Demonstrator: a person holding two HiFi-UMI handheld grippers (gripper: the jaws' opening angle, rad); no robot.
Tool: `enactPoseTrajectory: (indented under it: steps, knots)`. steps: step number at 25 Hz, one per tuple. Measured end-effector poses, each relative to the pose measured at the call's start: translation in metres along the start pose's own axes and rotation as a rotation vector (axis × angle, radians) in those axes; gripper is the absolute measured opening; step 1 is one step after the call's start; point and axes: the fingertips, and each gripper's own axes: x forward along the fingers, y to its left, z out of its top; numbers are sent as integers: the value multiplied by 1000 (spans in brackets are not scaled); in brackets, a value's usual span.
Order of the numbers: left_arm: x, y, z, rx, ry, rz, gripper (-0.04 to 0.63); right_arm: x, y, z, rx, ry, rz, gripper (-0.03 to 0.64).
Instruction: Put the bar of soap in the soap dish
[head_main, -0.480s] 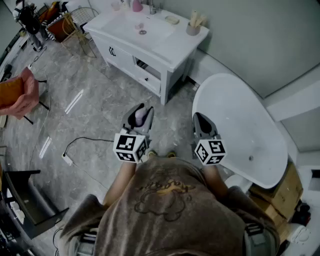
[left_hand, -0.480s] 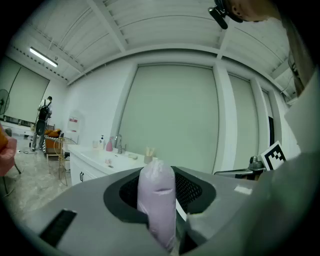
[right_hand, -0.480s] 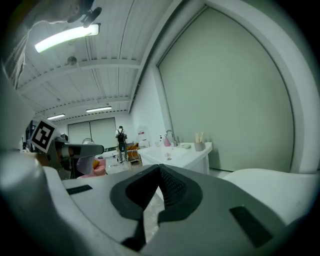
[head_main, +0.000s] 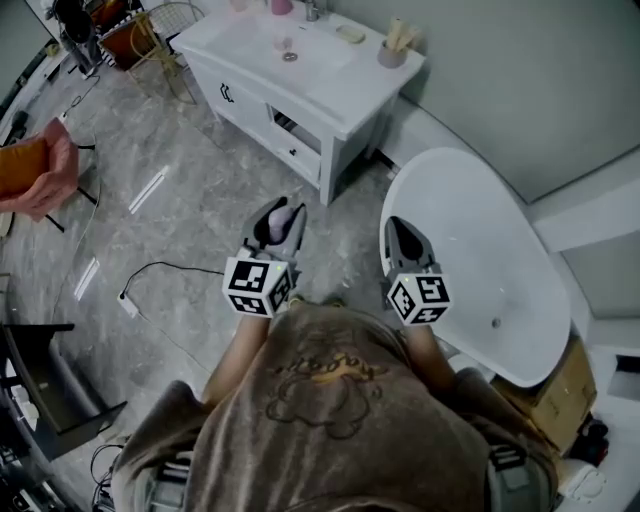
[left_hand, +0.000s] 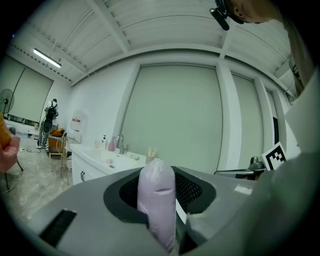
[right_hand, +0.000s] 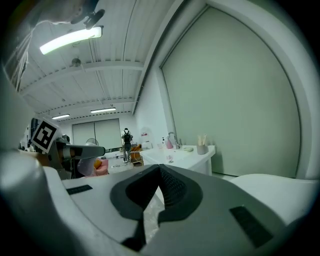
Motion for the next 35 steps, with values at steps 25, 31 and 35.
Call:
enactPoseTrajectory:
  steps: [25, 31, 35]
  knots:
    - [155, 92, 18, -12, -36, -7, 140, 159, -59, 4, -33, 35, 32, -3]
    - [236, 143, 40, -14, -25, -29, 138, 246, -84, 25, -40, 39, 28, -3]
    - [282, 173, 56, -14, -6, -54, 140, 296, -95, 41, -41, 53, 13, -3]
